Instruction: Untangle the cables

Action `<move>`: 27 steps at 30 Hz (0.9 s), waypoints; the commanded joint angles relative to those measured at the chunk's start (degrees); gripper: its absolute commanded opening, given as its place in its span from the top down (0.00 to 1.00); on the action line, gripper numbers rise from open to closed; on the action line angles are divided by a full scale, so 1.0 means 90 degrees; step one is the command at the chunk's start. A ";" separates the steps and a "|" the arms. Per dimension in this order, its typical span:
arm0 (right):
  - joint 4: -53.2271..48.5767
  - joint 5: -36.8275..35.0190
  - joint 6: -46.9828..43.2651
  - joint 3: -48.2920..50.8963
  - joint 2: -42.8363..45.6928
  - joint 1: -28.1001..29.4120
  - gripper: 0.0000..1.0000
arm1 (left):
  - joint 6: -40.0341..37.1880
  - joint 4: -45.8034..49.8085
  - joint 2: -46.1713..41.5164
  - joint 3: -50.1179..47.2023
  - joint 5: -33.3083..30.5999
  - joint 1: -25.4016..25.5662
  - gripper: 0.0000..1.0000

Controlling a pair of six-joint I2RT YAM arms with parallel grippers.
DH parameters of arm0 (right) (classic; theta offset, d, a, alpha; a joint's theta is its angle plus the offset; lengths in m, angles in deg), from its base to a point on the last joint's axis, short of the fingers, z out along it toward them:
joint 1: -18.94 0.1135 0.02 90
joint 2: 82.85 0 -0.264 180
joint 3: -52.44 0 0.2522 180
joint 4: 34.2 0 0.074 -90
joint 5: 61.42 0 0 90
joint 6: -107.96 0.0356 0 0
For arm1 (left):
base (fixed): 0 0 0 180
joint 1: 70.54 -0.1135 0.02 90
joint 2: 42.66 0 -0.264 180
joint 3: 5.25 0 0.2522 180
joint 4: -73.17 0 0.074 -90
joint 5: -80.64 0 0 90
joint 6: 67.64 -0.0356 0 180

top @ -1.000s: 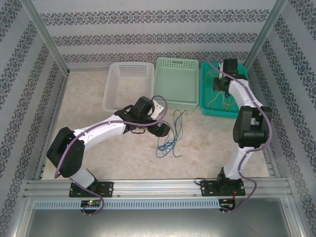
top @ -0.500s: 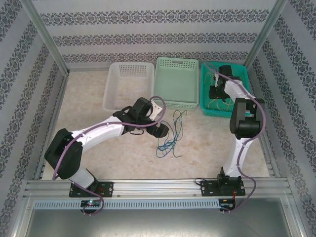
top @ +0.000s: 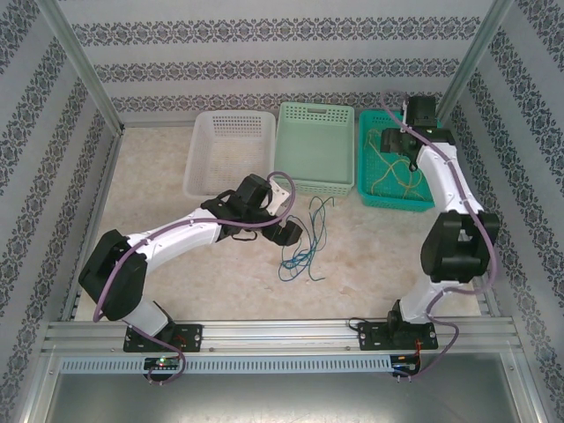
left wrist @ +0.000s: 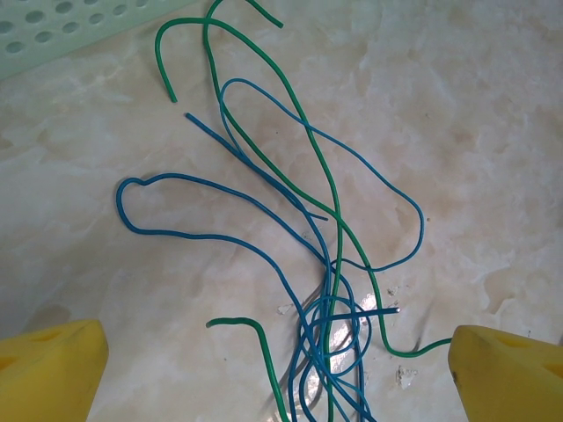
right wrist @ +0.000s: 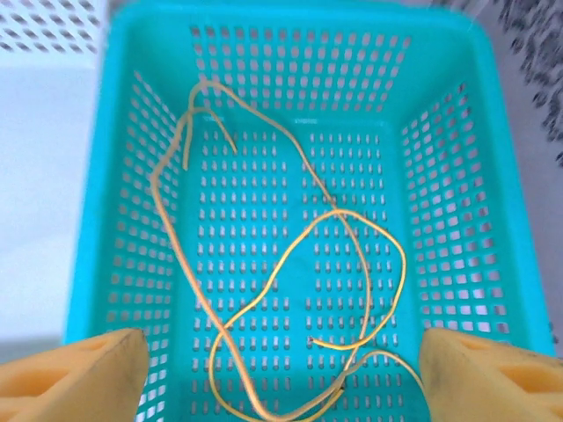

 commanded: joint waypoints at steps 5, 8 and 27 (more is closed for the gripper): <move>-0.0215 -0.0100 0.0416 0.1016 0.0915 0.0904 0.21 | 0.0034 0.0149 -0.0072 -0.0085 -0.0282 -0.0037 0.00; -0.0257 0.0538 0.1000 0.1526 0.1418 0.0989 0.27 | 0.0009 0.0416 0.0075 -0.0003 -0.0308 -0.0033 0.00; 0.1148 0.1059 0.2968 0.3868 0.1102 0.2921 0.44 | 0.0282 0.0074 0.0299 -0.0117 -0.0268 -0.0038 0.00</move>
